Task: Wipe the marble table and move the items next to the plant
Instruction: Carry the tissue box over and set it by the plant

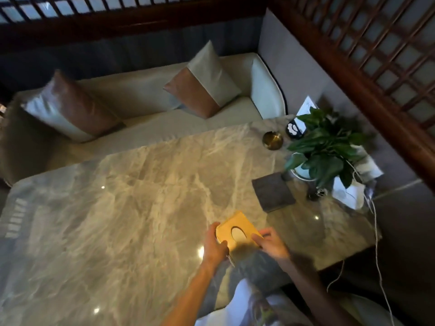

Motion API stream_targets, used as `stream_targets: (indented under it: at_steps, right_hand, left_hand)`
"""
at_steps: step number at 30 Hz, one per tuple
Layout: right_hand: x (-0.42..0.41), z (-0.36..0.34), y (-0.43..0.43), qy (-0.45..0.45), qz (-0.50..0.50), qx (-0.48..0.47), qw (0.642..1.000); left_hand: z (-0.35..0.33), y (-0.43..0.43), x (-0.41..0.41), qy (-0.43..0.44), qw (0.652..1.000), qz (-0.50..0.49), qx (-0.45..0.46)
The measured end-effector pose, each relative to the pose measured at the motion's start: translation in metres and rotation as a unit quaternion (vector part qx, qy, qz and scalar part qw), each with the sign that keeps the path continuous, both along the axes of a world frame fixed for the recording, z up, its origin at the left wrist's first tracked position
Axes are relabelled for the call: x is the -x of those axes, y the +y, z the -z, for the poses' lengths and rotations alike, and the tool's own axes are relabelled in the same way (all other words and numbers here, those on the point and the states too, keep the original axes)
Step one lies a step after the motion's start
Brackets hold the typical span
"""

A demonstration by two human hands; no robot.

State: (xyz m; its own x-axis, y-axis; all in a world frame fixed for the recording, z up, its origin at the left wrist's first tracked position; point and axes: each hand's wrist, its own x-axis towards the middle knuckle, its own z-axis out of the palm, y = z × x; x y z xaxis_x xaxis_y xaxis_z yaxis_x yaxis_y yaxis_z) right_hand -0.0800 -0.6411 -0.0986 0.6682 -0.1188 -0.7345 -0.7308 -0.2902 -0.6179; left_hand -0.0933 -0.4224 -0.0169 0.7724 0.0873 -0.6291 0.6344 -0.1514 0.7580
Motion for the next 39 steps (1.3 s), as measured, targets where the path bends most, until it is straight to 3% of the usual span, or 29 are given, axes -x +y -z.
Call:
stream_targets:
  at_steps: [6, 8, 11, 20, 29, 33, 39]
  right_hand:
    - [-0.019, -0.062, -0.060, 0.035, -0.141, 0.009, 0.989]
    - [-0.021, -0.059, -0.092, 0.041, -0.179, 0.056, 0.981]
    - [-0.033, -0.048, -0.142, 0.053, -0.210, 0.044, 0.975]
    - [-0.039, -0.041, -0.239, 0.057, -0.183, 0.045, 0.980]
    - [-0.038, -0.032, -0.274, 0.058, -0.173, 0.035, 0.983]
    - [-0.037, -0.025, -0.280, 0.061, -0.182, 0.022, 0.981]
    - [-0.039, -0.026, -0.284, 0.055, -0.184, 0.004, 0.981]
  left_hand:
    - [-0.027, -0.089, -0.015, -0.021, 0.999, 0.042, -0.019]
    - [-0.027, -0.125, -0.021, -0.002, 0.997, 0.062, -0.047]
    - [-0.016, -0.177, -0.030, 0.017, 0.997, 0.056, -0.043]
    - [0.008, -0.283, -0.043, 0.023, 0.996, 0.063, -0.062]
    - [0.030, -0.317, -0.043, 0.022, 0.990, 0.092, -0.104]
    - [0.020, -0.322, -0.037, 0.004, 0.996, 0.055, -0.067]
    - [0.040, -0.326, -0.021, 0.048, 0.998, 0.003, -0.028]
